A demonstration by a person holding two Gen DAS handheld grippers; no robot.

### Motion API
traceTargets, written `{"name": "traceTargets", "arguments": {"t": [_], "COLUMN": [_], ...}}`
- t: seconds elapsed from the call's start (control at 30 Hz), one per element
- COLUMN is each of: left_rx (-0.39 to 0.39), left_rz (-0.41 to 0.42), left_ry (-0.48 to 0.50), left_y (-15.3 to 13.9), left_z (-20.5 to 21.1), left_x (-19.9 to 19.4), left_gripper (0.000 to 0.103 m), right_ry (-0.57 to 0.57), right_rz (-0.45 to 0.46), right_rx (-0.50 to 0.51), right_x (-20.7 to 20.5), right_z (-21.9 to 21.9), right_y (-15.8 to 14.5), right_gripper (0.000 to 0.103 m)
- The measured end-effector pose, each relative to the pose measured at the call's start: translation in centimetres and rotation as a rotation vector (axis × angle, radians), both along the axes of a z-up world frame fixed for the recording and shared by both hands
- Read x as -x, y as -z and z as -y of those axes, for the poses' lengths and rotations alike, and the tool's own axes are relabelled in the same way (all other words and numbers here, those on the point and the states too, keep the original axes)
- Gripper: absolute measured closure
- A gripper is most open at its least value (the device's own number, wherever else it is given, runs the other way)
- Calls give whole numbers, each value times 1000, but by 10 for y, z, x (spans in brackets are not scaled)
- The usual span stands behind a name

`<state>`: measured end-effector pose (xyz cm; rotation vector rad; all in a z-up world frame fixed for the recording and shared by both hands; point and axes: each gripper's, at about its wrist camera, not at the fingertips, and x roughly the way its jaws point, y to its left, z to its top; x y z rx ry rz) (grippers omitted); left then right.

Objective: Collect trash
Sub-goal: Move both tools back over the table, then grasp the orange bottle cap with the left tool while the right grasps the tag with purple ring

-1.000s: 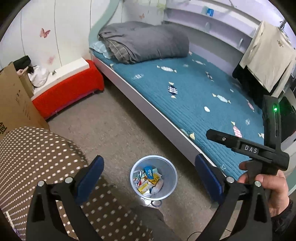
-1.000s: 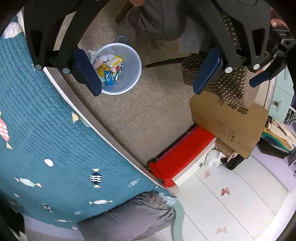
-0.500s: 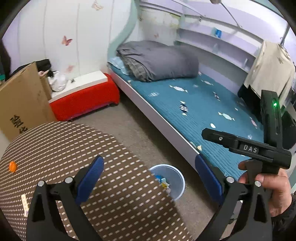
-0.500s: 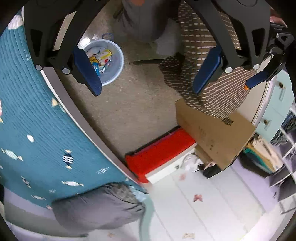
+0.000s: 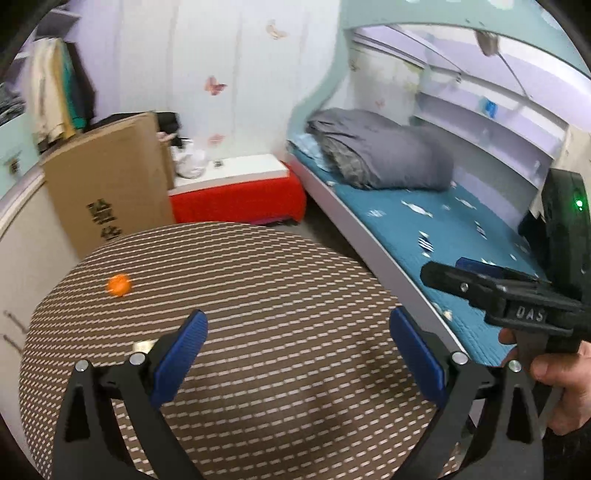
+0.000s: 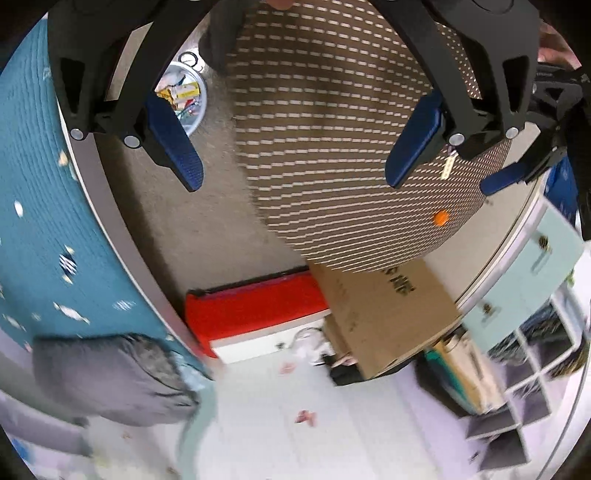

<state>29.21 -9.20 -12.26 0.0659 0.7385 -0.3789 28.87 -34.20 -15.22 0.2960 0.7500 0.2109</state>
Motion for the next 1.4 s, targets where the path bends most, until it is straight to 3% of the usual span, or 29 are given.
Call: {"name": "traceTargets", "arguments": {"t": [0.4,0.53,0.7,0.8,1.07,1.2,1.4], "left_rx": [21,26,34,42,34,25,-2], "left_rz": [3,-19,-36,-53,-78,-89,-84], "left_ry": [-299,-368,-425,-447,-450,-429,-382], "left_y": [8,20,30,38,52,56,58], "left_z": [-145,-178,-207,-218,-224,-216,-199], "left_x": [12,15,18,17,5,-13,-51], "left_gripper": [7,7,7,7,6,7,7], "right_ry": [-324,-428,-513,-562,-648,-661,-587], "right_rz": [5,-15,-32,-35,-21,-15,-34], "right_rx": [187,230,271,291,385,390,337], "right_x": [-19,-25,-31,-33,-34,-35,-51], "right_z": [-155,-198,-235,-252,-284,-283,-251], "right_y": [14,29,44,51,67,66,66], "right_gripper": [8,22,32,40,80,81,81]}}
